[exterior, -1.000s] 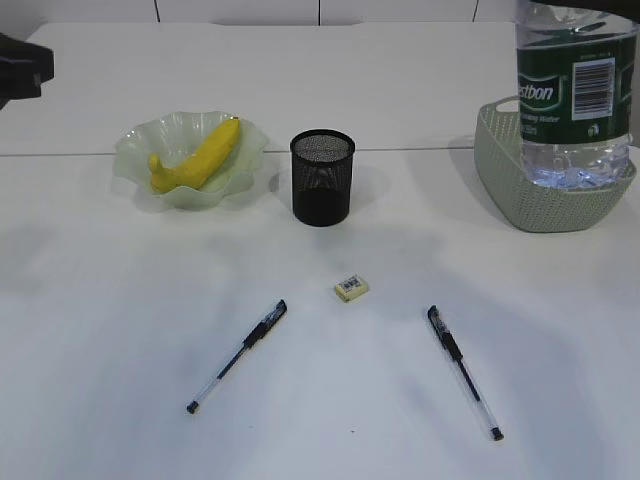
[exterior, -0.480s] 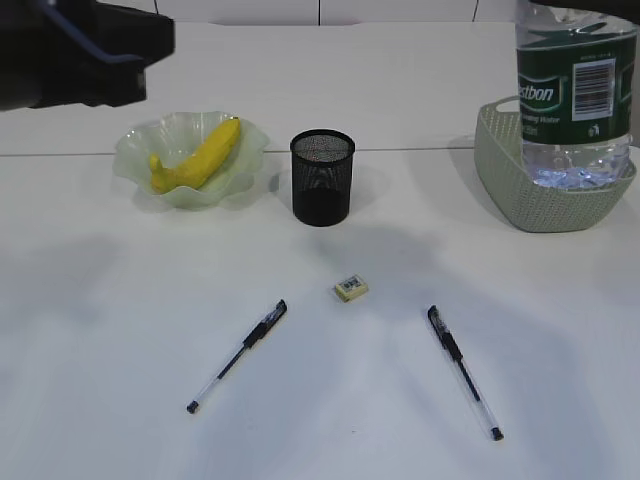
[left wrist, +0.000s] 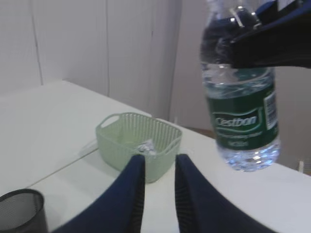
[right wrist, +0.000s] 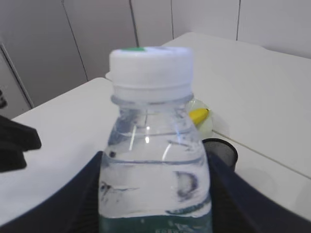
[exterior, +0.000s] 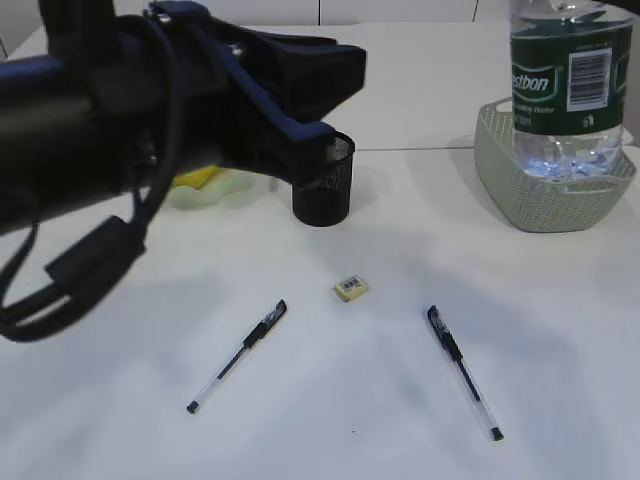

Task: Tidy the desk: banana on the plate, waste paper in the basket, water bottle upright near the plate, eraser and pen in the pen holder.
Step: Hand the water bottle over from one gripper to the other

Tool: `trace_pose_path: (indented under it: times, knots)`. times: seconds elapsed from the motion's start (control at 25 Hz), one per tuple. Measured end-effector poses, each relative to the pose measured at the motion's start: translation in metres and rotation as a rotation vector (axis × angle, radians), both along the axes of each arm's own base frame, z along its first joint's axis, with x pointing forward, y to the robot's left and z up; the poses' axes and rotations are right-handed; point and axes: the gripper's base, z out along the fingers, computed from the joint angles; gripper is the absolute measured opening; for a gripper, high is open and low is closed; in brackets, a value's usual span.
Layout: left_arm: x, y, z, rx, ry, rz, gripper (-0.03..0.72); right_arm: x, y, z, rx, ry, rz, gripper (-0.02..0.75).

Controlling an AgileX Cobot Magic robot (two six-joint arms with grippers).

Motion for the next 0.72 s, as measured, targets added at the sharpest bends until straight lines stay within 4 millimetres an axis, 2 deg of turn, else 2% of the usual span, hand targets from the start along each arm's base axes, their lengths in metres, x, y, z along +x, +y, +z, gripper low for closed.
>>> trace_pose_path:
  times: [0.2,0.52,0.72]
  knots:
    - [-0.007,-0.021,-0.009,-0.068,0.003,-0.065,0.146,-0.001,0.002,0.004,0.035,-0.035,0.027,0.396]
    - [-0.006,-0.035,-0.019,-0.101,-0.009,-0.126,0.154,-0.004,0.005,0.005,0.043,-0.037,0.065,0.395]
    - [0.0,-0.051,-0.02,-0.064,-0.057,-0.178,0.272,-0.005,0.01,0.007,0.052,-0.054,0.093,0.396]
